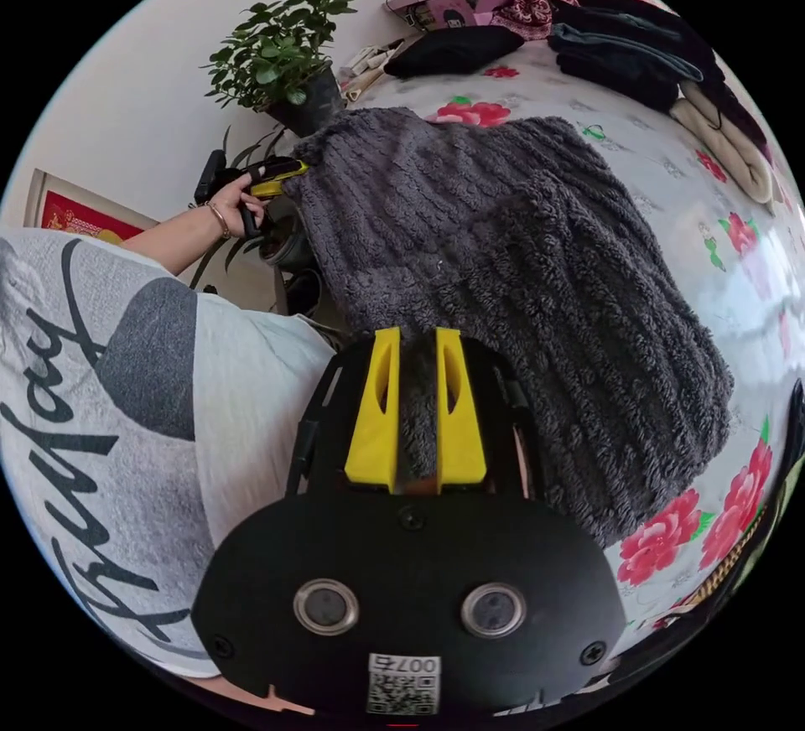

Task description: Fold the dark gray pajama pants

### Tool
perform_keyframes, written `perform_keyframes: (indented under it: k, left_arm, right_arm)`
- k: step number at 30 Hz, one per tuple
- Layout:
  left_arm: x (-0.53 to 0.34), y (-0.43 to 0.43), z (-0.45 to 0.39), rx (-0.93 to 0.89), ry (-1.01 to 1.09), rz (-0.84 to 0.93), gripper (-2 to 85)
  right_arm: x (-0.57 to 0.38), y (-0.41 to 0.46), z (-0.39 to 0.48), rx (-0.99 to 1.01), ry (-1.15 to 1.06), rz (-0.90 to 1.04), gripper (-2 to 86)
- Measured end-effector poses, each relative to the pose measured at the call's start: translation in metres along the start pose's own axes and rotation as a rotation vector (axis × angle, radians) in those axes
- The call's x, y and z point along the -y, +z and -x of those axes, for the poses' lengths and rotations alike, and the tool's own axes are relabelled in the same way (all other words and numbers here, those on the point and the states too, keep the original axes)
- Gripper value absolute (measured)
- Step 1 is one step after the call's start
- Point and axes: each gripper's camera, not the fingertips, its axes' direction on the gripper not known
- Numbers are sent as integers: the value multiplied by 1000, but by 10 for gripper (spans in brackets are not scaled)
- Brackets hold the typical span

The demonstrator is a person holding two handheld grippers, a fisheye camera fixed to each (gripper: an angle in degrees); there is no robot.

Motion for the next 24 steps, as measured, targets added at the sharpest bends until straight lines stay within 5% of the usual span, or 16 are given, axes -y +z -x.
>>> perform_keyframes:
  k: [6, 13, 19, 24]
  left_arm:
    - [-18, -6, -21, -166, 85, -99, 41]
    - [-92, -13, -216, -413, 866, 27, 38]
    - [-274, 44, -358, -657, 1602, 525, 48]
    - [-380, 158, -364, -287, 1741, 805, 94]
  right_arm:
    - [-55, -53, -60, -6, 180, -131, 81]
    - [-155, -139, -141, 34, 455, -399, 86]
    - [-247, -204, -200, -1, 634, -562, 89]
    - [-324, -228, -254, 38, 859, -612, 93]
